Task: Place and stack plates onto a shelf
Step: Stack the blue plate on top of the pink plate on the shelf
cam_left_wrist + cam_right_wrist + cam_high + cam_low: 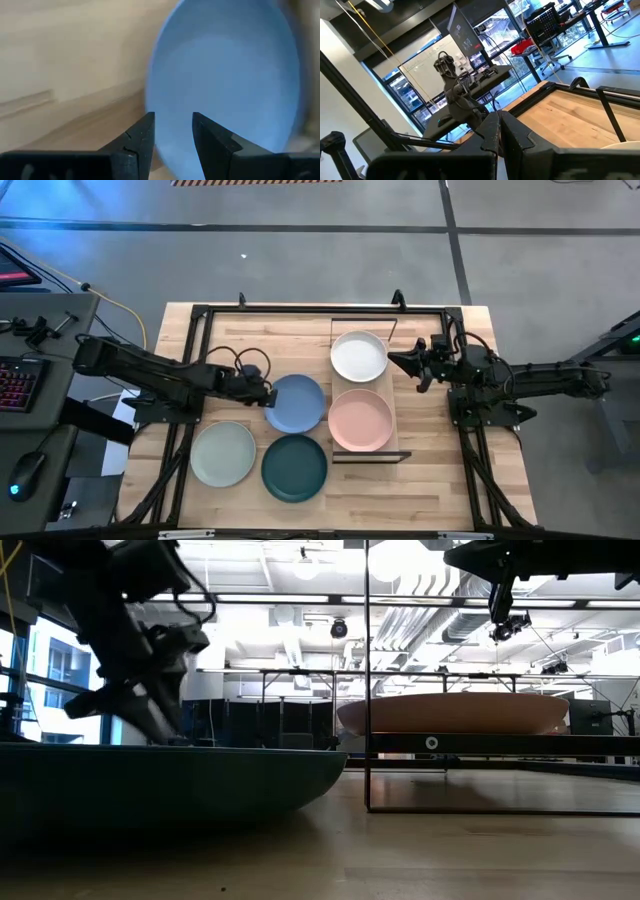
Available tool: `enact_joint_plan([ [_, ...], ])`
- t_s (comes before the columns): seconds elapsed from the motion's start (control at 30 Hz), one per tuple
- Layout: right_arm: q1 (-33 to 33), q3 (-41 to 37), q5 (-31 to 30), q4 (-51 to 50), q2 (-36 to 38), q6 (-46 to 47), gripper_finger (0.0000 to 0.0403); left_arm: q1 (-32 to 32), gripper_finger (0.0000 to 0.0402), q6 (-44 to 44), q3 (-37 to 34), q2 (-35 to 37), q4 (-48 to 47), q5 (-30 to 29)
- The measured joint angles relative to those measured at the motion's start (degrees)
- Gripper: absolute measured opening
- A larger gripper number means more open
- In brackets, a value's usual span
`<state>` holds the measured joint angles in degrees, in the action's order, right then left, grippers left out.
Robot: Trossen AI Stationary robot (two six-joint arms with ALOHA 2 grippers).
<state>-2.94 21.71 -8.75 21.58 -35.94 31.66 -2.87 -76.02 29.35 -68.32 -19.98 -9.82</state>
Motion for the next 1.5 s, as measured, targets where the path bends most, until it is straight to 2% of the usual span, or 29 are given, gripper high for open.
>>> enact_joint_plan([
  [0.13,0.00,0.00,0.02,0.00,0.00,0.00,0.0000,0.00,0.0122,3.00,2.04,1.54,-0.11,-2.71],
  [0.37,0.00,0.00,0.04,0.00,0.00,0.00,0.0000,0.46,0.0122,2.61,3.21,1.55,-8.50,-5.29],
  [0.47,-0.04,0.00,0.08,-0.02,0.00,0.00,0.0000,0.90,0.0122,2.63,3.21,0.22,-8.81,-4.18],
  [0.8,-0.04,0.00,0.17,-0.07,0.00,0.02,0.0000,1.03,0.0122,1.40,3.23,-8.83,-1.25,0.81],
  [1.03,-0.04,0.00,0.15,-0.09,0.00,0.87,0.0000,1.03,0.0121,-0.54,3.21,-11.01,-0.24,1.05],
  [1.13,-0.04,0.00,0.14,-0.11,0.00,0.61,0.0000,1.05,0.0100,0.65,3.23,-10.64,0.65,0.67],
  [1.3,-0.04,0.00,-0.04,-0.17,0.01,0.44,0.0000,1.42,0.0014,2.78,3.21,-9.74,0.06,0.83],
  [1.5,-0.04,0.00,-0.02,-0.20,0.00,0.42,0.0000,4.81,0.0004,6.31,3.21,-3.09,-4.72,0.69],
])
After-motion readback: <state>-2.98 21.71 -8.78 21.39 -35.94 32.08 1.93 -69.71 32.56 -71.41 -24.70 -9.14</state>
